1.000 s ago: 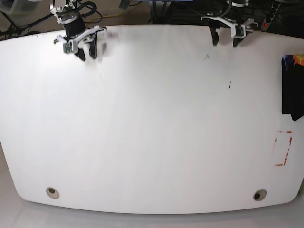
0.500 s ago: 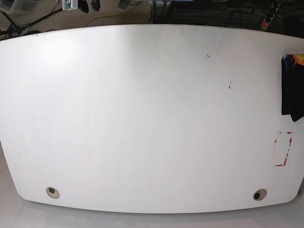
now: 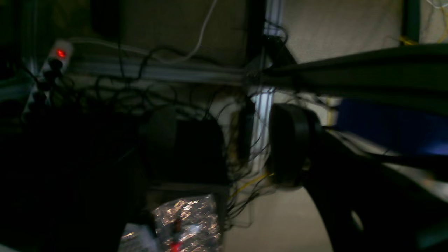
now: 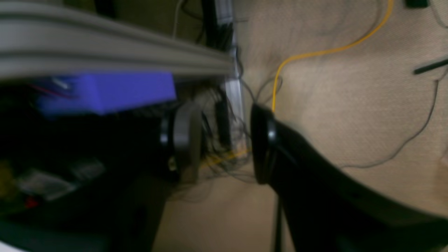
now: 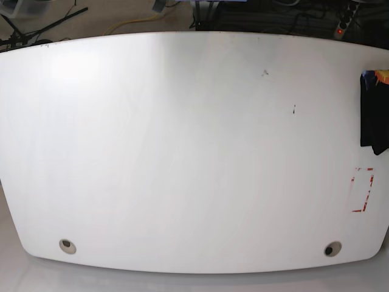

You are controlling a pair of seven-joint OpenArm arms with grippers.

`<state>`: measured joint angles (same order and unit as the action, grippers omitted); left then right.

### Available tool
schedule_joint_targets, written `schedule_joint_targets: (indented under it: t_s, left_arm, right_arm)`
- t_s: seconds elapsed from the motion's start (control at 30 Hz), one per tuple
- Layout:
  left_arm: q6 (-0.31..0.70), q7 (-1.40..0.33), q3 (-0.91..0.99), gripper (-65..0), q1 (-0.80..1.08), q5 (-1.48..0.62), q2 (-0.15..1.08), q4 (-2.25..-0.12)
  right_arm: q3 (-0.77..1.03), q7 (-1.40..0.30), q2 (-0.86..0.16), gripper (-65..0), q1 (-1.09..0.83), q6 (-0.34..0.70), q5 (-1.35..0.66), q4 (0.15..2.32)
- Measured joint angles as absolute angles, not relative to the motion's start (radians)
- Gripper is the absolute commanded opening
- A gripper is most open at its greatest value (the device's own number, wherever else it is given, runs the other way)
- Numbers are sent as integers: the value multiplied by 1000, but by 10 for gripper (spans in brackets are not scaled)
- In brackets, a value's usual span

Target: Fold the T-shirt properly

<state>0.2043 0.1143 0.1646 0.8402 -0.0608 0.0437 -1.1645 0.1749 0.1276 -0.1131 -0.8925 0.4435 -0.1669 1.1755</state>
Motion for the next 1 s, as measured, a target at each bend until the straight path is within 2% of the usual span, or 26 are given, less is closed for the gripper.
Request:
schedule_joint_targets:
  t_s: [0.23, 0.43, 0.6, 0.83, 0.93, 1.0]
  left_arm:
    - [205, 127, 154, -271, 633, -15, 72, -824]
    - [208, 118, 152, -271, 488, -7, 73, -557]
    - [203, 130, 150, -271, 359, -6, 93, -350]
    - [203, 129, 136, -271, 224, 39, 91, -186]
    - [206, 133, 136, -271, 172, 45, 86, -133]
    - [205, 127, 136, -271, 137, 48, 87, -89]
  right_arm:
    - [175, 136, -91, -433, -714, 445, -51, 896]
    - [175, 136, -93, -433, -578, 441, -52, 742]
    - [169, 139, -109, -433, -451, 397, -50, 582]
    - [169, 140, -128, -430, -346, 385, -45, 438]
    - [170, 144, -131, -428, -311, 380, 26, 402]
    - [170, 141, -129, -428, -285, 338, 69, 375]
